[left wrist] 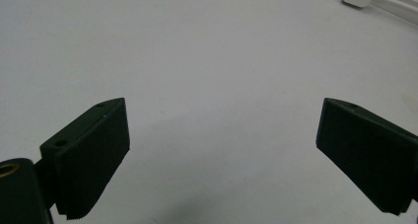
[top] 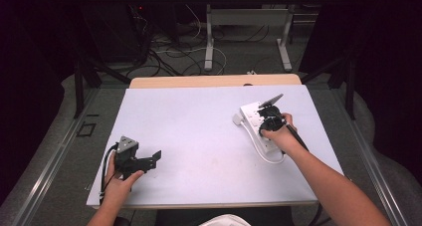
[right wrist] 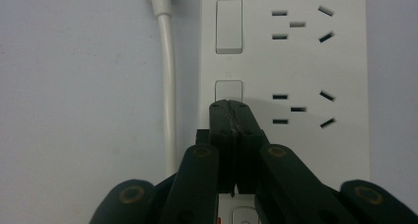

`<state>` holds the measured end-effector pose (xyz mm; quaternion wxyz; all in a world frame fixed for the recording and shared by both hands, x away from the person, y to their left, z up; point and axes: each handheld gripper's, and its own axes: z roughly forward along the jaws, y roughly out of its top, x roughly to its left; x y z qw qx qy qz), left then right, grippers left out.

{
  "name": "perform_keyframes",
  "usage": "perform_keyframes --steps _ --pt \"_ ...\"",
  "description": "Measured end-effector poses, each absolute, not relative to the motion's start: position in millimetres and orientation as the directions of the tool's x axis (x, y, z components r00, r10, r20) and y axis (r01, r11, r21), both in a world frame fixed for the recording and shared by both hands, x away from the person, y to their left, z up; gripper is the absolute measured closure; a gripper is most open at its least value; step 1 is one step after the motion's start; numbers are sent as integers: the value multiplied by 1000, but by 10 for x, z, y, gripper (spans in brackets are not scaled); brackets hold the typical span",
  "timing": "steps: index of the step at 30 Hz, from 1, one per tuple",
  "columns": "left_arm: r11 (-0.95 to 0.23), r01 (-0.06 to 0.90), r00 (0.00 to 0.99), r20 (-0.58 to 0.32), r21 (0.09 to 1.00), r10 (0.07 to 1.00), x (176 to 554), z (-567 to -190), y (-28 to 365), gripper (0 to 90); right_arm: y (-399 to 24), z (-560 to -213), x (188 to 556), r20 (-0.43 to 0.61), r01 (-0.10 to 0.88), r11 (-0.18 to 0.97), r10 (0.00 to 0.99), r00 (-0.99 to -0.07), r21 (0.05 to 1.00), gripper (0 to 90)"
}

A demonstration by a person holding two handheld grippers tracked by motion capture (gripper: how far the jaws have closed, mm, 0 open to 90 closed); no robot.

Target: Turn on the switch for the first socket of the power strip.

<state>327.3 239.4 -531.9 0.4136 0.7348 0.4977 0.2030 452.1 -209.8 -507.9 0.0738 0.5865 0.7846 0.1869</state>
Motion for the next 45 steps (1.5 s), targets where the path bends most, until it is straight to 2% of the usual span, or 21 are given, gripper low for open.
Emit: perform_keyframes --steps 4,10,23,32,34,37,41,45 --pt "-164 563 424 -113 810 898 3278 -5322 2392 59 -2131 -5082 4517 140 899 215 948 -286 381 881" --pt "-166 565 423 -112 808 899 3283 -5325 2385 59 -2130 -5082 4518 140 896 222 945 -294 384 862" --pt "-163 562 423 -113 811 899 3282 -5327 2389 60 -2131 -5070 4514 183 897 200 939 -290 394 683" --pt "-165 563 423 -111 810 899 3285 -5329 2390 60 -2207 -5024 4530 258 890 157 923 -287 429 511" --pt "-164 563 422 -111 810 900 3285 -5329 2389 61 -2239 -5017 4530 274 877 139 917 -289 459 500" --pt "-165 568 421 -112 806 900 3281 -5326 2387 61 -2285 -4963 4511 279 880 127 919 -278 457 459" --pt "-166 569 421 -112 805 900 3284 -5329 2383 61 -2325 -4923 4477 276 864 125 917 -288 487 369" --pt "-167 570 422 -112 805 900 3284 -5330 2381 61 -2353 -4892 4441 280 859 117 916 -287 498 235"
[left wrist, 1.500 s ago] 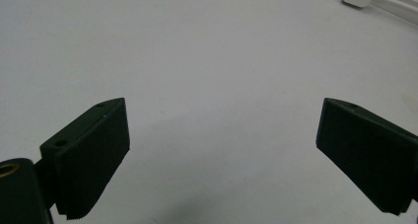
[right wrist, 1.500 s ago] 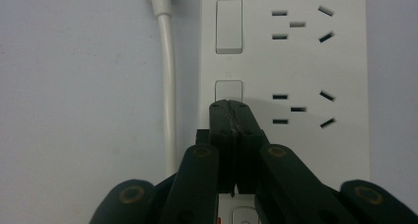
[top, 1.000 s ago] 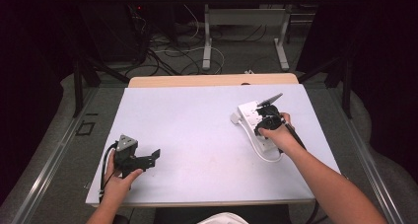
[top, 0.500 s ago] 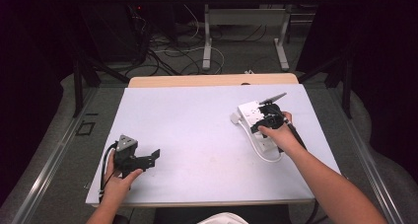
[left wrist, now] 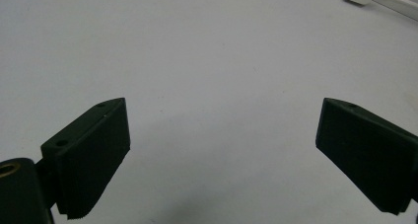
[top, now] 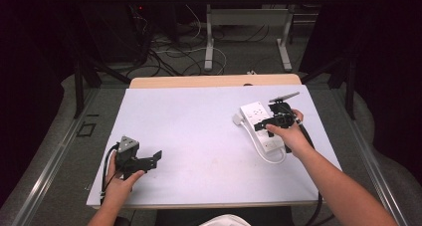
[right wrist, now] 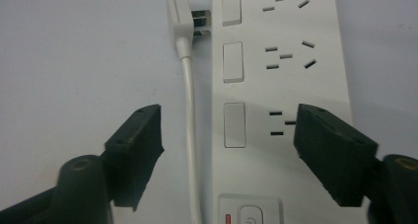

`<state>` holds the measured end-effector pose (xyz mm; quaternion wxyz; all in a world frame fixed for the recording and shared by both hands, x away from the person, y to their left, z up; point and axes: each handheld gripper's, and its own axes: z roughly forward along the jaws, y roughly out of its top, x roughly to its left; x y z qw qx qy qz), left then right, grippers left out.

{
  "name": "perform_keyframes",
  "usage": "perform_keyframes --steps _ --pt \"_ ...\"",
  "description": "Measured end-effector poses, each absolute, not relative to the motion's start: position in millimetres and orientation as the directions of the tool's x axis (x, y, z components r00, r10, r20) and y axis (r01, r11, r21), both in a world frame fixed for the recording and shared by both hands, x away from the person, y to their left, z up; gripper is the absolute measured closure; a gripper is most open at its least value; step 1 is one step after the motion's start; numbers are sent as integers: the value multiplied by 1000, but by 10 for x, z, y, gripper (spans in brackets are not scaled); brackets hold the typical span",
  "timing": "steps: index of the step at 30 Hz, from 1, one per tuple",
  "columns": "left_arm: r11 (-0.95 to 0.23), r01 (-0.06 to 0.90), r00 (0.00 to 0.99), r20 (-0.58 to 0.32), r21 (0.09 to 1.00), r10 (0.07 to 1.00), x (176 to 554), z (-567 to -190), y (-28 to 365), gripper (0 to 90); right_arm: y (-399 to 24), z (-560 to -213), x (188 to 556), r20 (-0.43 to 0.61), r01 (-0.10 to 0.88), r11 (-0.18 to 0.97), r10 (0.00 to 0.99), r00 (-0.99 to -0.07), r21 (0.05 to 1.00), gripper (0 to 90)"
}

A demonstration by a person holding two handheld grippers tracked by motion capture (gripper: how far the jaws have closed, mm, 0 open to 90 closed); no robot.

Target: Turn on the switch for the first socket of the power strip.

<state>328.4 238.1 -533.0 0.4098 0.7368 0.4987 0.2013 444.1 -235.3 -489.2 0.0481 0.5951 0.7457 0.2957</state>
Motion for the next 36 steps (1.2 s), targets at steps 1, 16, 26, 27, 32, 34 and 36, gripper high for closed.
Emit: perform_keyframes --steps 1,16,26,27,32,34,36 --pt "-166 570 421 -112 804 900 3284 -5330 2382 61 -2360 -4890 4432 272 855 113 920 -282 507 219" --pt "-166 570 419 -111 805 901 3283 -5331 2385 63 -2501 -4757 4327 258 801 101 917 -305 589 159" --pt "-166 571 419 -112 804 901 3284 -5331 2382 64 -2552 -4690 4219 213 772 142 916 -340 620 156" --pt "-165 570 419 -112 805 901 3286 -5333 2380 64 -2554 -4683 4206 207 767 145 917 -341 625 156" --pt "-165 568 420 -111 807 901 3287 -5335 2375 65 -2578 -4669 4149 182 749 155 920 -347 644 151" --pt "-165 568 419 -111 807 901 3286 -5336 2375 65 -2586 -4668 4130 178 745 155 921 -347 648 149" --pt "-167 571 419 -111 804 901 3284 -5332 2380 65 -2596 -4666 4109 166 743 164 923 -348 649 142"
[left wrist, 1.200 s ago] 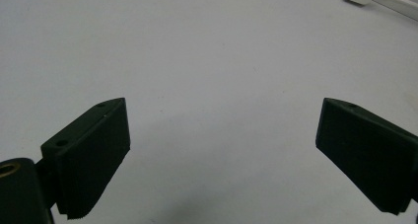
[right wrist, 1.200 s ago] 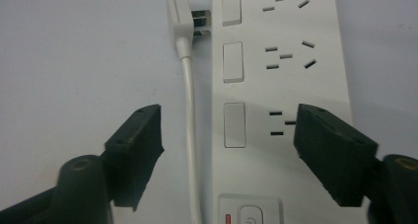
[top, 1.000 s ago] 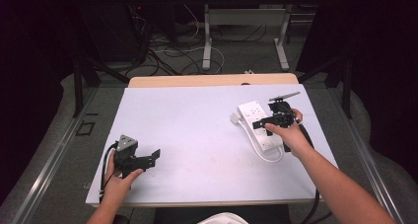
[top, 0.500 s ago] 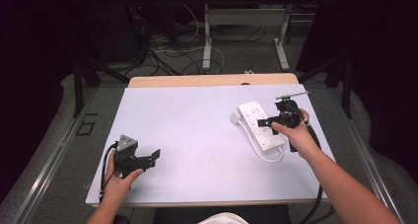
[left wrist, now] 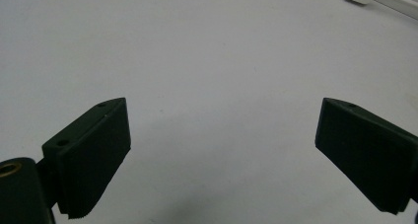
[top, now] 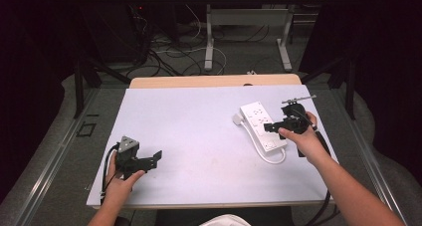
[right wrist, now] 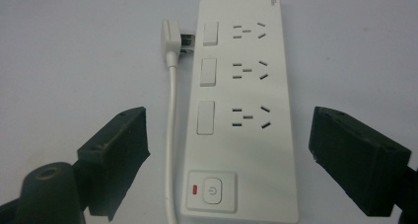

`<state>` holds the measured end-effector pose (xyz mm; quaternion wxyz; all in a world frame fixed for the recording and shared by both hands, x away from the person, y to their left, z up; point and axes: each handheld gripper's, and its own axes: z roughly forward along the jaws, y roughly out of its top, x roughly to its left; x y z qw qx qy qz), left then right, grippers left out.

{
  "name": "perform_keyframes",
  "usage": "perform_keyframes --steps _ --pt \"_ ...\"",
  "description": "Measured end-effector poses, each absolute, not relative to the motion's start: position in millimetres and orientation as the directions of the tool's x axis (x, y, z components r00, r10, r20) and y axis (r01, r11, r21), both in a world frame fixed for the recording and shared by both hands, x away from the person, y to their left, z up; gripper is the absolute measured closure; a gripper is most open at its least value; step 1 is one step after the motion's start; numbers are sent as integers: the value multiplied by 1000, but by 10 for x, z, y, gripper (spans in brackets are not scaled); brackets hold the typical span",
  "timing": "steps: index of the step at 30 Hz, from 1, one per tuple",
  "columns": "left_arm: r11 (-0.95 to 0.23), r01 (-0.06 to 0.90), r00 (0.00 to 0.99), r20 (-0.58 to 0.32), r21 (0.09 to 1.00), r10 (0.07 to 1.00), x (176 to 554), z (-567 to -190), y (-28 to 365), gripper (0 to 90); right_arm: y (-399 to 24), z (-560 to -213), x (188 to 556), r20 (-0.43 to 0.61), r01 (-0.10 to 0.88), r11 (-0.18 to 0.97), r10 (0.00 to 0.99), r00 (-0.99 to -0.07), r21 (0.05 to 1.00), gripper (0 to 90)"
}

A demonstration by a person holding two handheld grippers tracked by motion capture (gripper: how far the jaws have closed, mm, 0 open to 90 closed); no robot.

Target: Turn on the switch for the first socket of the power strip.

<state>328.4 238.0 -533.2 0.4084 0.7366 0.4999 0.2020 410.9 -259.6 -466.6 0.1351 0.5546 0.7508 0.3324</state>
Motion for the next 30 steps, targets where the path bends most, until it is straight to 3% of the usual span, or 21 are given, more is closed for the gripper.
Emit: perform_keyframes --steps 4,8,30 --pt "-167 571 418 -110 804 902 3282 -5333 2384 66 -2611 -4665 4079 141 726 161 931 -337 669 43" --pt "-167 572 418 -110 803 902 3282 -5334 2383 66 -2640 -4655 4048 148 723 147 933 -327 675 0" --pt "-159 572 410 -112 805 905 3288 -5345 2385 68 -2773 -4717 3932 145 694 125 938 -316 709 0"
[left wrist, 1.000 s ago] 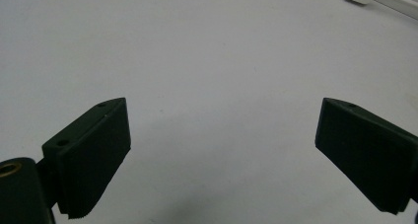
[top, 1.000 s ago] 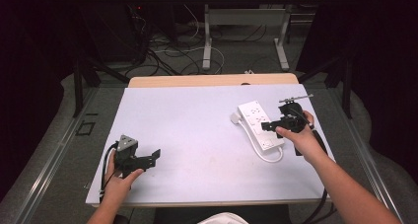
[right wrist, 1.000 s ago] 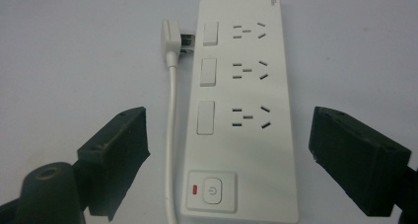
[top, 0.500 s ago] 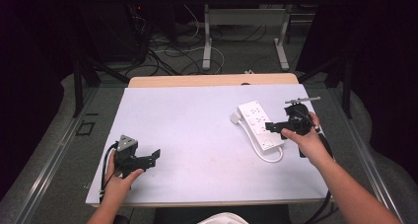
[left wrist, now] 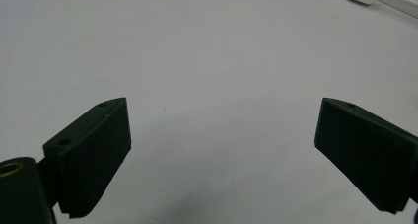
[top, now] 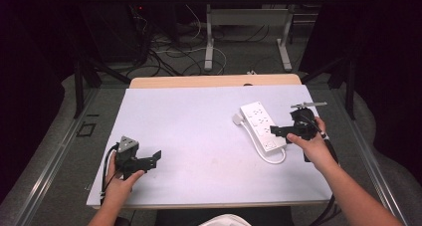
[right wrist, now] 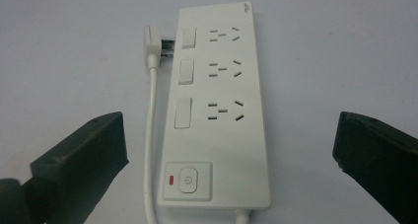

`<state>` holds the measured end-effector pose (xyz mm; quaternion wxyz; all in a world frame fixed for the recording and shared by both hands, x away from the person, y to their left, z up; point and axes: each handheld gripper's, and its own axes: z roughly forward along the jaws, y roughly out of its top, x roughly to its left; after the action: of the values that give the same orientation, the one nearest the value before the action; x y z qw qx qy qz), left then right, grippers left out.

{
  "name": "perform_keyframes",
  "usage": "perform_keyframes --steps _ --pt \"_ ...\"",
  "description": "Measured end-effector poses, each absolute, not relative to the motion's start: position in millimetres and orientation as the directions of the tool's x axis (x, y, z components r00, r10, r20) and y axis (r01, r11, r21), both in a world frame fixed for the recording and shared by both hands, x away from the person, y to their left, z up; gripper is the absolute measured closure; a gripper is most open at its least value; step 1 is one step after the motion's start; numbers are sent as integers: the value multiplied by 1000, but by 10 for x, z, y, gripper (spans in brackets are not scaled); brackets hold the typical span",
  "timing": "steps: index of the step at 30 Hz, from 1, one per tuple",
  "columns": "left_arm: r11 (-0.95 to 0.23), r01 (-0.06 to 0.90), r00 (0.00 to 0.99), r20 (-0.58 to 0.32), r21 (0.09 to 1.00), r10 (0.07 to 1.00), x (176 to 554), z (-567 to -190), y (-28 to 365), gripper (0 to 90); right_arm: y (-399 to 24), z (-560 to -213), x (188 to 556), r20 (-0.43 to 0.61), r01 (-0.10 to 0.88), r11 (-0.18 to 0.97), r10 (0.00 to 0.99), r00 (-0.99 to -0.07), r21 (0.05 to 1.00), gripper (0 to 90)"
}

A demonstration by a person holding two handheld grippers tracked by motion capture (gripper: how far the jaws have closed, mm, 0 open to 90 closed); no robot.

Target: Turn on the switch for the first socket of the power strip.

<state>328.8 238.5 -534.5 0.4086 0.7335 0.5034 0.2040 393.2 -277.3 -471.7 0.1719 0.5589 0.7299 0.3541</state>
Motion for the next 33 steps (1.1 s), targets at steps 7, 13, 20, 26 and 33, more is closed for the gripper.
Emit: perform_keyframes --steps 7,13,20,26,33 --pt "-164 570 416 -111 805 903 3303 -5344 2366 68 -2785 -4835 3820 145 682 124 935 -323 721 0" --pt "-169 572 414 -105 803 904 3300 -5340 2383 68 -2807 -4920 3721 142 665 122 934 -328 737 0" --pt "-162 568 408 -105 807 907 3276 -5340 2401 68 -2862 -4944 3622 178 643 82 927 -329 761 0" --pt "-160 570 405 -106 806 908 3268 -5335 2411 68 -2919 -4969 3547 162 626 81 933 -321 776 0" --pt "-159 571 403 -107 806 909 3270 -5337 2402 68 -3040 -5010 3433 176 615 49 938 -299 787 2"
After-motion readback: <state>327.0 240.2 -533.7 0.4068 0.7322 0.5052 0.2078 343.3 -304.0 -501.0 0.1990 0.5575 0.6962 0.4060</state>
